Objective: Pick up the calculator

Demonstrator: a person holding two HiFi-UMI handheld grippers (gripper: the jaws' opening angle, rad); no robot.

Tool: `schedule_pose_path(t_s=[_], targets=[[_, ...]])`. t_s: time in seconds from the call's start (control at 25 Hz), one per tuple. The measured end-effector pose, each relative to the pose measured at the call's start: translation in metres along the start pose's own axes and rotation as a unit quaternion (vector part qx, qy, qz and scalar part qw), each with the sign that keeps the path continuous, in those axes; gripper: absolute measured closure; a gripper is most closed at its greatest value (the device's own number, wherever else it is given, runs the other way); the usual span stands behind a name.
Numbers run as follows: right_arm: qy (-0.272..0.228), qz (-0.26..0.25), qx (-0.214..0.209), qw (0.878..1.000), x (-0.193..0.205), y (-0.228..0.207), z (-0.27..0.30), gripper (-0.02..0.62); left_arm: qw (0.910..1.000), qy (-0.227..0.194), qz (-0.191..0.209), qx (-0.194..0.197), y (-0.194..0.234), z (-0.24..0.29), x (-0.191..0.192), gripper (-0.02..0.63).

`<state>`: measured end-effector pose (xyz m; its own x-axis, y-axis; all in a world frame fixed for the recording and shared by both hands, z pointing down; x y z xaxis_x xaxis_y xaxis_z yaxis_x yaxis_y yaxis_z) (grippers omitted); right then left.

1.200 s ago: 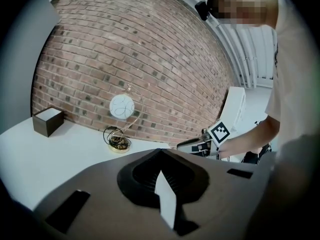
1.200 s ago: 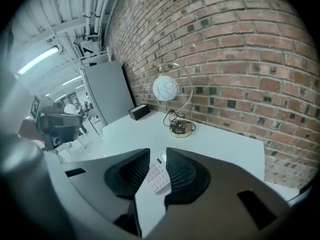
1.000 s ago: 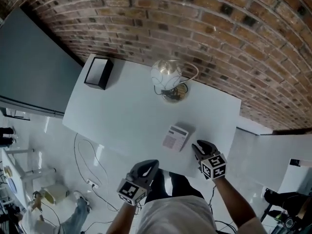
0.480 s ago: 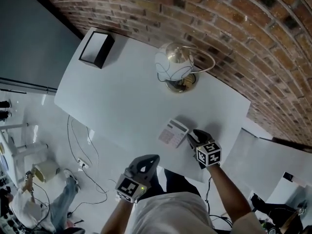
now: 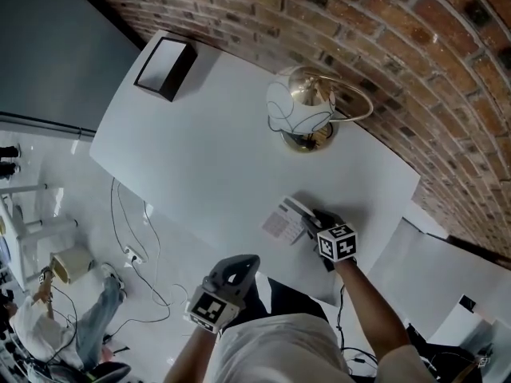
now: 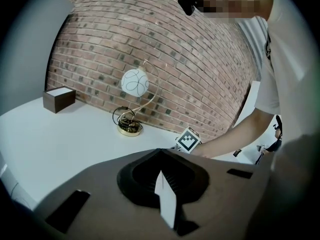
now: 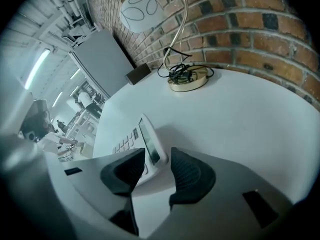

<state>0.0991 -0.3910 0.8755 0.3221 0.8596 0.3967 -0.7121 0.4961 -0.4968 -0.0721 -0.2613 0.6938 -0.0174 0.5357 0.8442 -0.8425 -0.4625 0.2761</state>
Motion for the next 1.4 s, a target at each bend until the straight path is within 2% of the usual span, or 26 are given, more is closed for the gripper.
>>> schedule_pose_path(t_s=[0.12,0.24,0.32,0.52,0.68,0.88,1.12,1.4], targets=[[0.016,0.023,-0.023,0.999,0.003,-0.002,0.008,0.418,1.0,0.009,0.003,-0.004,0.003,-0.001,0.007,0.592],[0.018,0.073,-0.067,0.995,0.004,-0.002,0.013,0.464,0.9999,0.014,-0.001,-0.009,0.005,-0.004,0.012,0.592],[0.017,0.087,-0.085,0.992,0.005,-0.001,0.012,0.475,0.9998,0.014,-0.007,-0.012,0.004,-0.005,0.012,0.592],[-0.007,0.117,-0.137,0.984,0.002,0.009,0.0,0.515,0.9998,0.015,-0.003,-0.011,0.0,-0.011,0.011,0.592],[-0.027,0.144,-0.159,0.976,-0.001,0.017,-0.005,0.525,0.9999,0.013,0.001,-0.009,-0.001,-0.016,0.009,0.592],[-0.047,0.151,-0.15,0.976,0.0,0.018,-0.011,0.526,0.9999,0.009,0.008,-0.009,0.001,-0.027,0.009,0.592],[-0.065,0.166,-0.15,0.972,0.0,0.041,-0.027,0.526,0.9999,-0.002,0.006,-0.009,0.01,-0.048,0.007,0.592],[-0.123,0.223,-0.148,0.956,0.007,0.073,-0.064,0.526,0.9997,-0.015,0.016,0.006,0.022,-0.076,0.002,0.592]])
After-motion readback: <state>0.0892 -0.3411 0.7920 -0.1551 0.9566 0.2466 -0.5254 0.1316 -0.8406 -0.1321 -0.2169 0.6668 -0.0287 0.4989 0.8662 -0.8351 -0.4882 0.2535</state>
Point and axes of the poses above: the fingertips, and each gripper's own axes: z forward along the fingers, y to its left, x out of its underside, the point moved 5 cm from there along -z, backward along the fingers, and after that the axes turned 10 degrees about z, right-handed, at the moved point
